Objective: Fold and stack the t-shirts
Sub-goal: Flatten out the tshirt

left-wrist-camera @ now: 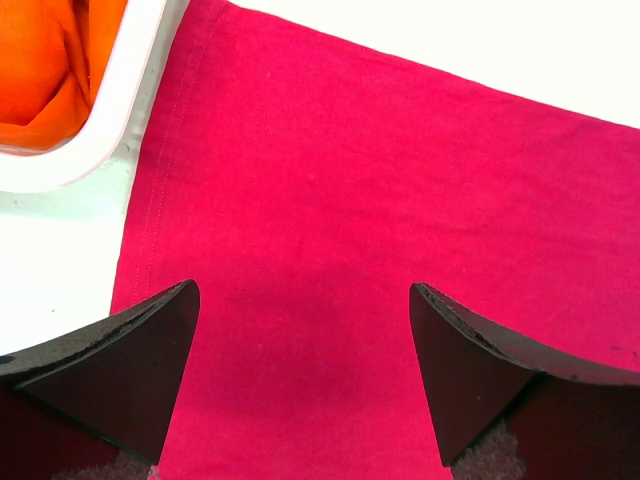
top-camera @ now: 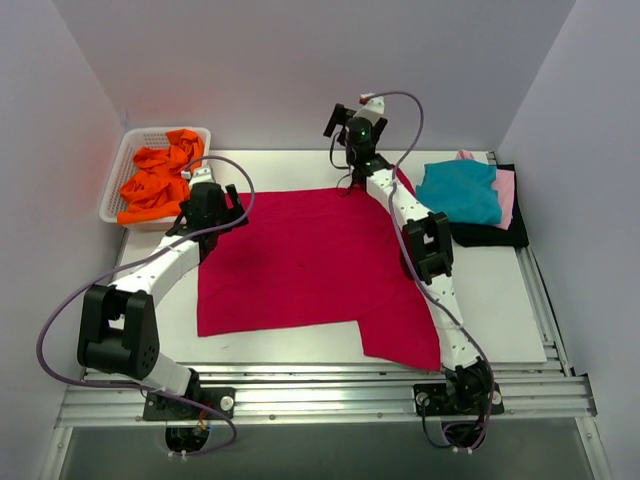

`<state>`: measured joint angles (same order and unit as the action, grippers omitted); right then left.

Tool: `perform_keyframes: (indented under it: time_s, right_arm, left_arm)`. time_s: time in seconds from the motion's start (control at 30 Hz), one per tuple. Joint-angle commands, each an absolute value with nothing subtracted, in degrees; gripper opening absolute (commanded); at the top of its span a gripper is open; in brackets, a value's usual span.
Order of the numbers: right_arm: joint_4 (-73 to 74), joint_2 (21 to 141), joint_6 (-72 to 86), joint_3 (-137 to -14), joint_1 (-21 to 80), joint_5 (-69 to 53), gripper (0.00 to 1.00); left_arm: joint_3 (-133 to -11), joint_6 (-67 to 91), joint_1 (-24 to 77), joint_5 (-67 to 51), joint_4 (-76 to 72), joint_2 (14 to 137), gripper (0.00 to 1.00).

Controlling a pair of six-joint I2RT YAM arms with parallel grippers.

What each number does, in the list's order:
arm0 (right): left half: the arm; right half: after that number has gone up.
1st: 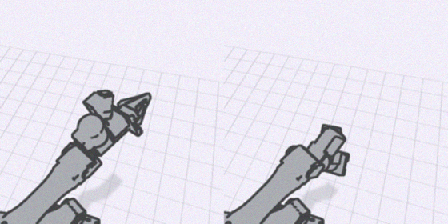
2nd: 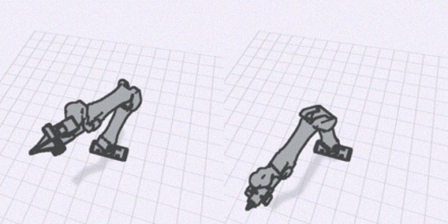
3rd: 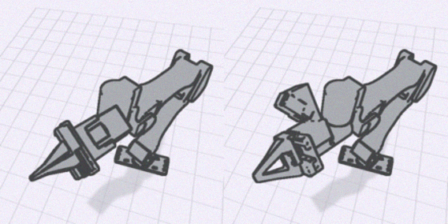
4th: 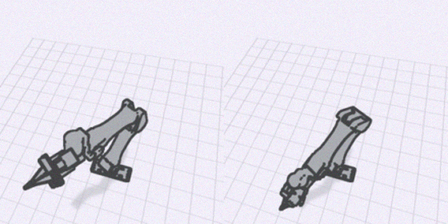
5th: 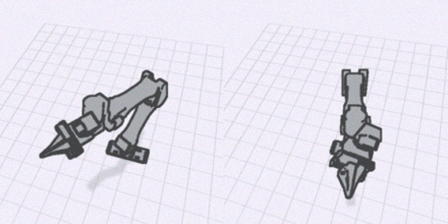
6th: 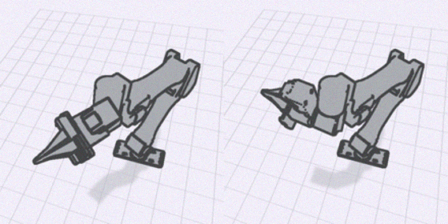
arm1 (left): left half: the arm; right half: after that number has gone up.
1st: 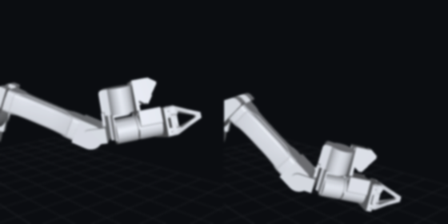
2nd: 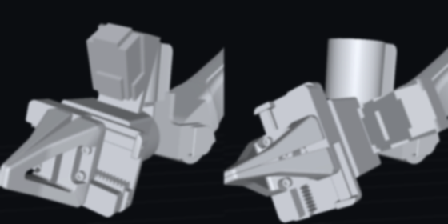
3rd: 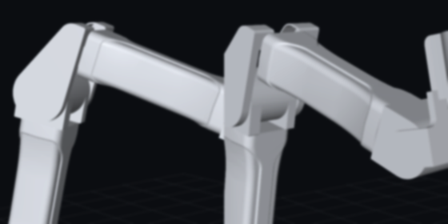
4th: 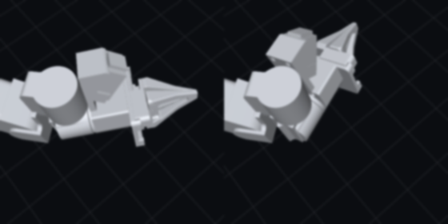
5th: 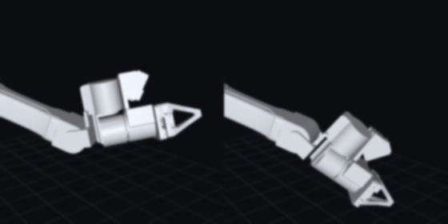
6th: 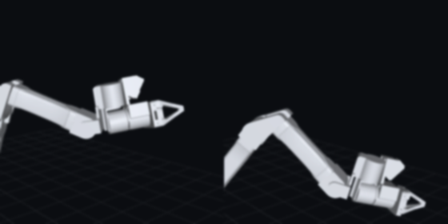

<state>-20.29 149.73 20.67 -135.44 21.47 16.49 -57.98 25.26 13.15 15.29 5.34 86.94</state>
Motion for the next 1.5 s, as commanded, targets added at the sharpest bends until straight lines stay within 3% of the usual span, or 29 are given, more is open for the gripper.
perform_keyframes:
  time_s: [0.0, 0.13, 0.17, 0.2, 0.27, 0.3, 0.37, 0.67, 0.83, 0.87, 0.9, 0.97, 1.47]
  right_arm:
    - [-27.69, 141.6, 17.15, -135.01, 21.09, 24.41, 1.0]
    - [-25.41, 135.29, 15.38, -125.53, 20.83, 37.85, 1.0]
    - [-24.88, 133.96, 15.73, -123.16, 20.57, 39.79, 0.92]
    - [-24.0, 132.81, 16.78, -119.13, 20.04, 41.21, 0.64]
    - [-17.69, 130.79, 22.02, -117.34, 17.68, 41.83, 0.45]
    - [-15.14, 130.61, 23.71, -117.16, 16.8, 40.97, 0.24]
    - [-8.11, 131.74, 25.65, -118.29, 14.78, 38.07, 0.0]
    - [10.1, 146.5, 26.54, -132.35, 13.1, 27.79, 0.0]
    - [7.4, 146.69, 28.04, -128.68, 13.18, 22.07, 0.0]
    - [7.21, 146.69, 27.95, -128.24, 13.36, 21.45, 0.08]
    - [7.12, 146.69, 27.86, -128.23, 13.53, 21.1, 0.3]
    - [7.12, 146.51, 27.42, -128.32, 13.97, 21.53, 0.42]
    - [7.82, 145.46, 27.16, -127.53, 15.82, 23.29, 0.37]
  left_arm:
    - [-58.8, 24.79, 13.54, 16.17, 3.16, 86.05, 0.95]
    - [-58.62, 24.79, 13.71, 16.0, 2.9, 85.96, 0.95]
    - [-58.71, 24.7, 13.8, 15.91, 2.9, 85.96, 0.95]
    - [-58.8, 24.7, 13.8, 15.65, 2.99, 86.13, 0.95]
    - [-58.8, 24.78, 13.97, 15.47, 3.08, 86.22, 0.95]
    - [-58.62, 24.79, 13.97, 15.03, 2.9, 86.05, 0.95]
    - [-58.54, 24.79, 13.97, 14.85, 2.9, 85.87, 0.95]
    - [-58.54, 25.22, 14.06, 13.45, 3.25, 85.96, 0.95]
    - [-57.48, 25.22, 14.06, 13.62, 2.81, 85.69, 0.95]
    - [-57.39, 25.22, 14.06, 13.71, 2.73, 85.78, 0.95]
    - [-57.48, 25.31, 14.06, 13.54, 2.72, 86.04, 0.95]
    - [-57.66, 25.31, 14.06, 13.36, 2.55, 86.22, 0.95]
    - [-57.74, 25.22, 14.06, 13.36, 2.29, 86.57, 0.95]
